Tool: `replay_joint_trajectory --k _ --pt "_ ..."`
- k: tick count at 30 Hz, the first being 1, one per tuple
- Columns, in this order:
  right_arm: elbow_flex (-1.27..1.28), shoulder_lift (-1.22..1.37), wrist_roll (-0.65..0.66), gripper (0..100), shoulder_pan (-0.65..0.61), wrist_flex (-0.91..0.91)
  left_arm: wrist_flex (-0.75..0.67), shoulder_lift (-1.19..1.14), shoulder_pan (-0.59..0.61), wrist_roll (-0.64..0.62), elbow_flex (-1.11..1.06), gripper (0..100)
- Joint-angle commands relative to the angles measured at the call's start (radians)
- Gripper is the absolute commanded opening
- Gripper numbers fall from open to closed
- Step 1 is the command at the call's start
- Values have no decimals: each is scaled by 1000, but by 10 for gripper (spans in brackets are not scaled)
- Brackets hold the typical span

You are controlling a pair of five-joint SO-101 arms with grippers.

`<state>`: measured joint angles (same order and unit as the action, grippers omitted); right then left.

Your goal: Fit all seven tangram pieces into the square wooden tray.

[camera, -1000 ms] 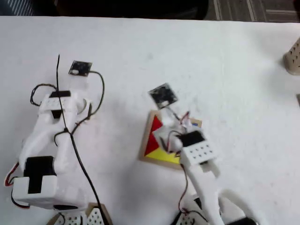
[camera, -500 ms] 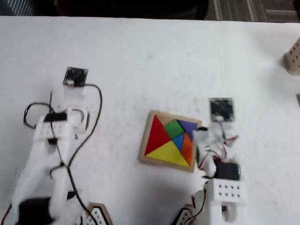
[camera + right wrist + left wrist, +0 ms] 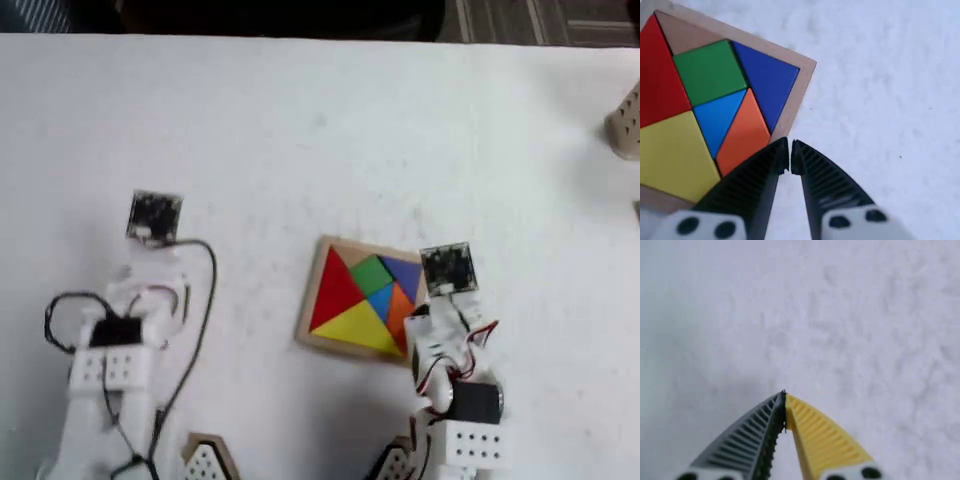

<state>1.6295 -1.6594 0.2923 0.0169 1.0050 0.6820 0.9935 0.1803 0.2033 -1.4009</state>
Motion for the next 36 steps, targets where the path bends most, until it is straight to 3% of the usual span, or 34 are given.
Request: replay_joint_trajectory --k 1,12,17,21,26,36 --pt "5 -84 15 22 -8 70 57 214 10 12 -57 25" --pt "61 -134 15 19 -7 125 416 860 8 12 -238 27" --pt "61 -136 14 19 -10 268 422 805 8 9 -261 26" --pt "61 -137 15 19 -8 262 433 811 8 8 -293 24" --pt "61 -137 15 19 -8 262 594 812 8 8 -293 25" --pt "61 -137 17 19 -8 262 597 814 7 6 -293 24"
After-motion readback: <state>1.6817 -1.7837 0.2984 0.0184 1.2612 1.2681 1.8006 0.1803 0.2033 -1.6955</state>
